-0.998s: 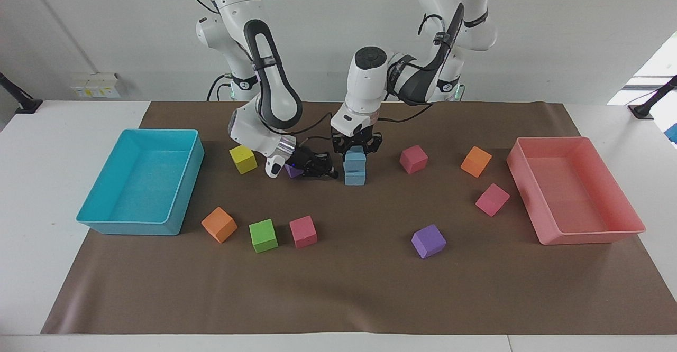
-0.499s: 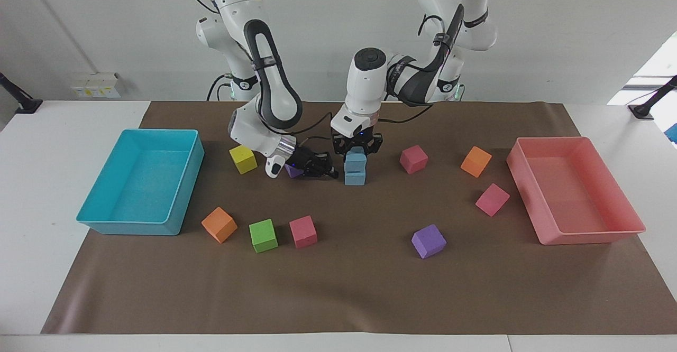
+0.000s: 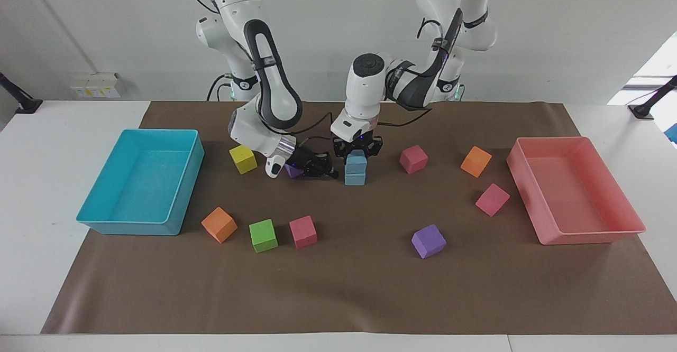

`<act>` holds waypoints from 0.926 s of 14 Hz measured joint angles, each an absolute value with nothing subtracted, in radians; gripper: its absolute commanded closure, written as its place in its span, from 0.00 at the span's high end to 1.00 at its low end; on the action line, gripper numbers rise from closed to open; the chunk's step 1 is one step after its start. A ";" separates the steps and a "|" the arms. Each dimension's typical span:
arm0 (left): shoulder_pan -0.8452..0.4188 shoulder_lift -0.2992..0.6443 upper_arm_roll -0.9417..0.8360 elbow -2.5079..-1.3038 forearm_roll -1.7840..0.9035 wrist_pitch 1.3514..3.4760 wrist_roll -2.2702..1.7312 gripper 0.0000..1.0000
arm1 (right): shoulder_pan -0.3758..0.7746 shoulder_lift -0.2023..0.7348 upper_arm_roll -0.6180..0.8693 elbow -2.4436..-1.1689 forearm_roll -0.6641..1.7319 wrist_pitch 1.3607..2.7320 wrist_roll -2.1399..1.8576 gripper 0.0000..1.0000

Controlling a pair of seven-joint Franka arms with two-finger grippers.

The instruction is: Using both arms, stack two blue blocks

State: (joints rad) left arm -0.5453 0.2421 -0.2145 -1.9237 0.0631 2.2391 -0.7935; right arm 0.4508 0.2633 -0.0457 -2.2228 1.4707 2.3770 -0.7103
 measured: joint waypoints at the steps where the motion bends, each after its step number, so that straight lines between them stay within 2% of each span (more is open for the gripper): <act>1: -0.545 0.242 -0.215 -1.924 0.065 2.239 -0.793 0.56 | 0.451 0.263 -0.046 -2.223 1.471 2.377 -0.710 0.00; 13: -0.545 0.242 -0.215 -1.922 0.074 2.239 -0.793 0.56 | 0.451 0.263 -0.045 -2.223 1.471 2.377 -0.710 0.00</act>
